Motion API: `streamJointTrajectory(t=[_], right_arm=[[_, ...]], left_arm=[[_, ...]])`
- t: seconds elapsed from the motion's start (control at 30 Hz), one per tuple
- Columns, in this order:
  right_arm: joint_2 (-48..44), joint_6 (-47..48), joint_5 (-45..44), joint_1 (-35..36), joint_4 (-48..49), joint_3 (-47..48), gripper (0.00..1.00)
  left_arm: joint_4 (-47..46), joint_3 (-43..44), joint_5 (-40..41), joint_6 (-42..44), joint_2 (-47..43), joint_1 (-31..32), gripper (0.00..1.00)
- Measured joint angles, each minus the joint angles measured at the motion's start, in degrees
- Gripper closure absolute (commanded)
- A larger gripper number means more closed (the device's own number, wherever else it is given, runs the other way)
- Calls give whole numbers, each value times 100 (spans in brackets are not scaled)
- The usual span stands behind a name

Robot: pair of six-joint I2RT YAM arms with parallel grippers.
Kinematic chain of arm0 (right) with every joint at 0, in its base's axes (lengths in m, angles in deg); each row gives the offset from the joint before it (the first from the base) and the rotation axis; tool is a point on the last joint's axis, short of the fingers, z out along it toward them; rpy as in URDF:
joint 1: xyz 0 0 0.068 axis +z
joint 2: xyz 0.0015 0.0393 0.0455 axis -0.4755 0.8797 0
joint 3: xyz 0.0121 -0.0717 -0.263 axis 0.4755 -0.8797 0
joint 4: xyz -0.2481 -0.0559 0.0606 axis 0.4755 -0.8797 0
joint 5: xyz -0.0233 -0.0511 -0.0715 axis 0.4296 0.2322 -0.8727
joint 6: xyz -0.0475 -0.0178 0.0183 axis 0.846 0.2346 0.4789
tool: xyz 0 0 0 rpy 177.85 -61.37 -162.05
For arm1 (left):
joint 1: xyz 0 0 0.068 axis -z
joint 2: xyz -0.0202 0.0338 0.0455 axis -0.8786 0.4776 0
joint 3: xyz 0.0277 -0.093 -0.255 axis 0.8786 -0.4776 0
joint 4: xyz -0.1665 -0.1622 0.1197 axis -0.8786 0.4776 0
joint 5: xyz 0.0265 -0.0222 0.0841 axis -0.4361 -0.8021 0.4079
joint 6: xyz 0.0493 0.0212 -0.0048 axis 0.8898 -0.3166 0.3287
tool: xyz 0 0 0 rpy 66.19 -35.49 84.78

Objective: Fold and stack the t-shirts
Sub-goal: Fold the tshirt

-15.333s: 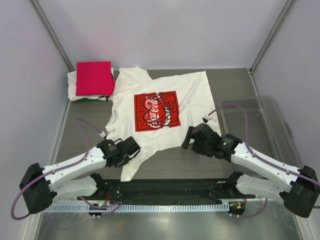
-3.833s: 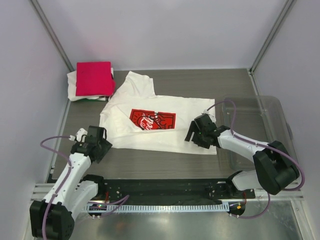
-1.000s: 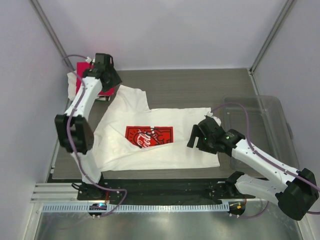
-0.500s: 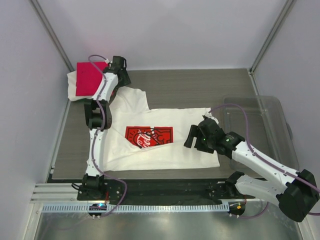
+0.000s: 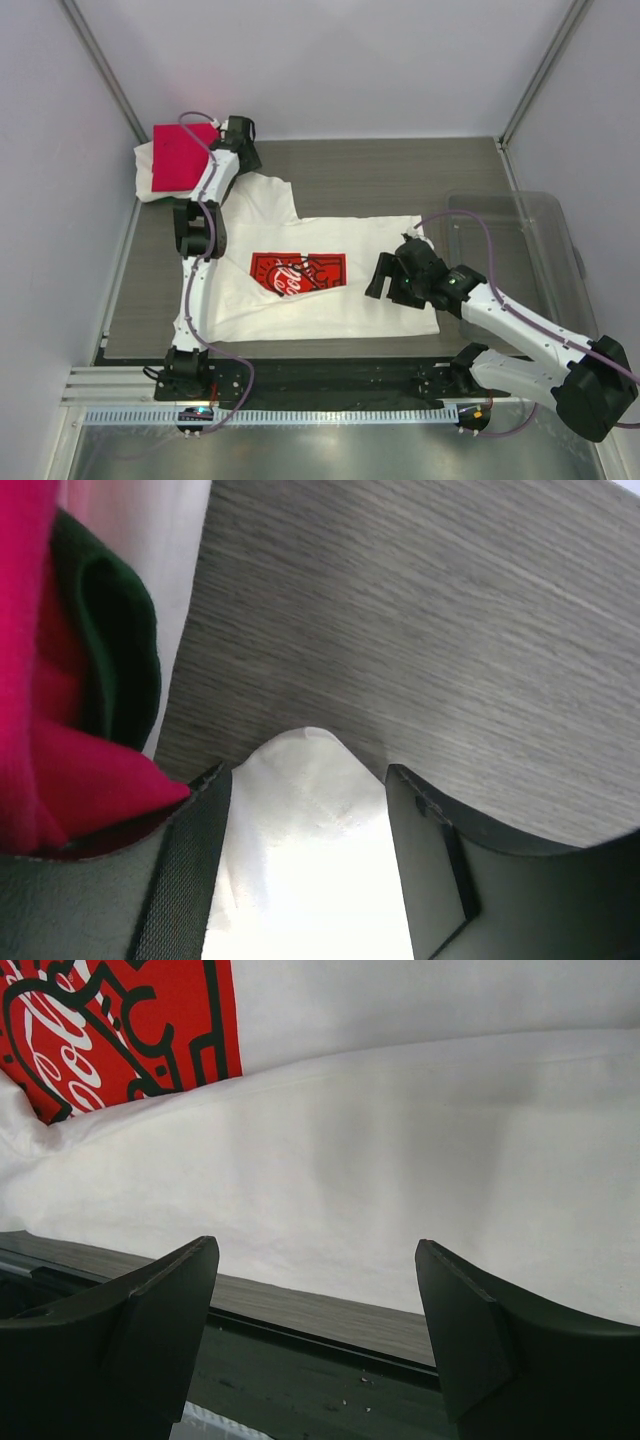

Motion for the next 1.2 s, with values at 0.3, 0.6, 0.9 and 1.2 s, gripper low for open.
streamJointTrajectory(t=[0.3, 0.6, 0.9, 1.2], right_arm=[[83, -2, 33, 2, 125, -50, 14], [122, 42, -66, 4, 90, -44, 14], [1377, 487, -745, -223, -385, 1661, 16], [3429, 1185, -1106, -1869, -706, 3731, 23]], left_arm=[[-85, 70, -120, -138, 72, -46, 93], [-173, -24, -365, -264, 26, -68, 100], [57, -1338, -717, -455, -1047, -66, 100], [155, -3475, -970, -516, -3600, -66, 100]])
